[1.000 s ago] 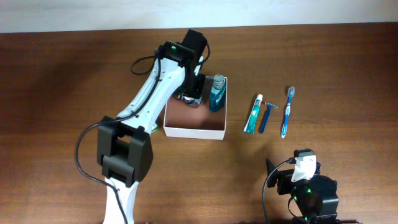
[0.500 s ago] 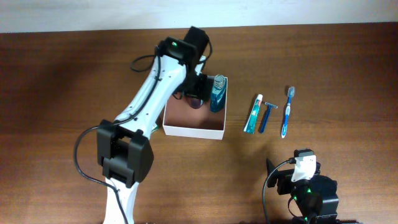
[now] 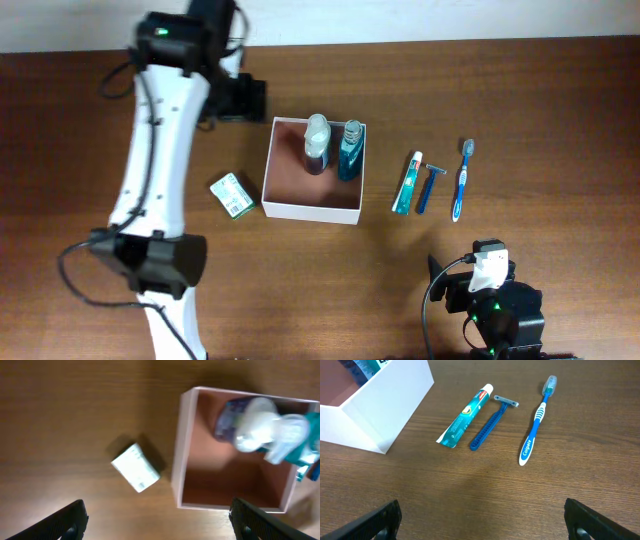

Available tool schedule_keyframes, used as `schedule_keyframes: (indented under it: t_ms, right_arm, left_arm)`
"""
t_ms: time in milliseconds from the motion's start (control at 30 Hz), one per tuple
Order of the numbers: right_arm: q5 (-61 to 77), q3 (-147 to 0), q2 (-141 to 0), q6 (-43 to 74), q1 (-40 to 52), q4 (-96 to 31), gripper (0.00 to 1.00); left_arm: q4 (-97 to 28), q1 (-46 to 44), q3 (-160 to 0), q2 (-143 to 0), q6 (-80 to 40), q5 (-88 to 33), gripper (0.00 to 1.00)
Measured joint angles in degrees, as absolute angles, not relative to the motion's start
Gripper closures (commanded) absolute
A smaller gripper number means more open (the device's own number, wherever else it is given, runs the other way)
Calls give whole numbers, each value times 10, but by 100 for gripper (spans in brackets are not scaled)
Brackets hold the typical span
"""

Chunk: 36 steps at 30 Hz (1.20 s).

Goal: Pack container
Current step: 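Place the blue bottle into the box beside the Listerine, then grasp the green Dettol soap box with the left gripper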

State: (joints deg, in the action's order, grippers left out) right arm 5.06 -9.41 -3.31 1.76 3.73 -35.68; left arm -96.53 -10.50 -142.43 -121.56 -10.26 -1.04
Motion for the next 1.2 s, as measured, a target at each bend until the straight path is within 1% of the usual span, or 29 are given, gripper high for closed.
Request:
schedule_keyframes:
  t_ms: [100,200,267,333,433,600,633,900,1100,1200]
  right_arm:
    - [51,-94,-33,18,37,-357,1]
    - [51,-94,-33,18,37,-357,1]
    - [51,-94,-33,17,37,-357,1]
    - [51,-94,-33,17,37,-357,1]
    - [51,-94,-33,18,37,-357,1]
    - [51,-94,-33,18,37,-357,1]
    - [51,-94,-33,18,37,-357,1]
    - [51,-94,-33,17,37,-357,1]
    - [51,-94,-33,18,37,-357,1]
    - [51,-94,-33,17,37,-357,1]
  left_arm:
    - [-964,-77,-1382,-1189,-103,-6,7]
    - [-962,-43,-1307,-1158,-112,2,4]
    - [-938,-27,-1245,-1147,-127,6,4]
    - [-867,-18,-1160,-1145,-149,4,4]
    - [-768,-18,-1048,-1149,-169,-23,7]
    - [-643,-23,-898,-1153,-213,-72,11]
    - [-625,-24,-876,-1153,-224,-78,16]
    - [-537,-37,-790,-1153,-272,-83,19]
    - [-509,-48,-768,-1153,-297,-74,20]
    - [-507,-48,-768,-1153,-307,-66,28]
